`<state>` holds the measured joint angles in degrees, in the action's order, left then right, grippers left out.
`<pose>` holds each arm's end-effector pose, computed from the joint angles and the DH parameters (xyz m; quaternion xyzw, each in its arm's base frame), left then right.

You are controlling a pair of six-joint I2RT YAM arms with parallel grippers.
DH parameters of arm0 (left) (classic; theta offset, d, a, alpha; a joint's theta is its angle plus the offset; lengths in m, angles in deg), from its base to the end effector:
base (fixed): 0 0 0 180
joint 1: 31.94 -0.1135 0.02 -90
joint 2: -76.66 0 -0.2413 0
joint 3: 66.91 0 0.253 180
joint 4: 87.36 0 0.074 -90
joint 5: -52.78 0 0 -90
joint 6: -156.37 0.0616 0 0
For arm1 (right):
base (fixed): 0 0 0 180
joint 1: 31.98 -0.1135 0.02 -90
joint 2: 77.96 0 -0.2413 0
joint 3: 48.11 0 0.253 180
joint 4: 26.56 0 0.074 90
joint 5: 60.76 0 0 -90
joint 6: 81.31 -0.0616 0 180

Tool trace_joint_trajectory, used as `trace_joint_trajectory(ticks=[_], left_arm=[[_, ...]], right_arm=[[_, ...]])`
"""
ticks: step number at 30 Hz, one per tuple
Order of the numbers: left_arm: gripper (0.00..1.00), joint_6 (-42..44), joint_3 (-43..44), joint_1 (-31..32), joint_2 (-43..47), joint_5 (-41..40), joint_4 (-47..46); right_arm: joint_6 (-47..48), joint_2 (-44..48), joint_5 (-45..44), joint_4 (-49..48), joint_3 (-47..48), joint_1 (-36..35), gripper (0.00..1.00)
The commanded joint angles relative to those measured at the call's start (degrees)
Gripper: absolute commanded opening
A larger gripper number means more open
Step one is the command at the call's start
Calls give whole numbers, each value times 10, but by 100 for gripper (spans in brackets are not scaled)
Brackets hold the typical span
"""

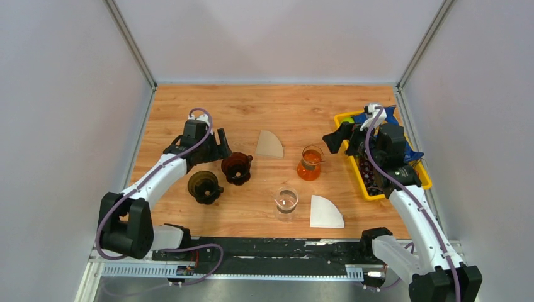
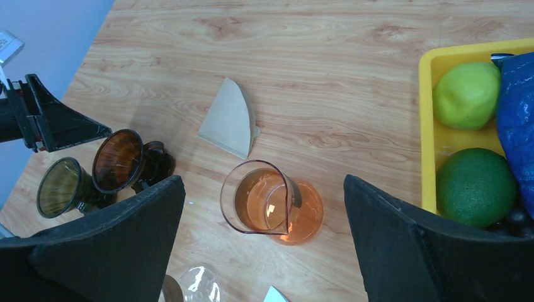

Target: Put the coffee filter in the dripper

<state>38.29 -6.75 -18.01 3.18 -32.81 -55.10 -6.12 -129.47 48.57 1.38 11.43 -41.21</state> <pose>0.2826 -0.0750 0.1898 -0.0995 0.9199 -0.1686 0.3399 0.2381 0.0594 0.2927 -0.0570 0.8108 0.2523 0.5250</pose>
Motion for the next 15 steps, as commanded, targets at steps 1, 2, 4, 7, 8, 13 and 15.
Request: trace_joint_trajectory(ticks=[1,2,4,7,8,13,15], left_arm=[[82,31,35,11,-29,11,-13],[80,35,36,13,-39,15,-13],[73,39,40,19,-51,27,-13],[65,50,43,33,-61,36,-9],[65,56,43,36,-65,34,-7],[55,56,27,44,-68,27,-3],[49,55,23,45,-68,31,-5]], right_arm=[[12,5,-20,3,31,1,100],[12,6,-19,3,32,1,100],[13,7,-21,3,32,1,100],[15,12,-29,5,30,1,100],[16,13,-31,6,30,2,100],[24,27,-48,8,33,1,100],[23,30,-50,9,33,1,100]])
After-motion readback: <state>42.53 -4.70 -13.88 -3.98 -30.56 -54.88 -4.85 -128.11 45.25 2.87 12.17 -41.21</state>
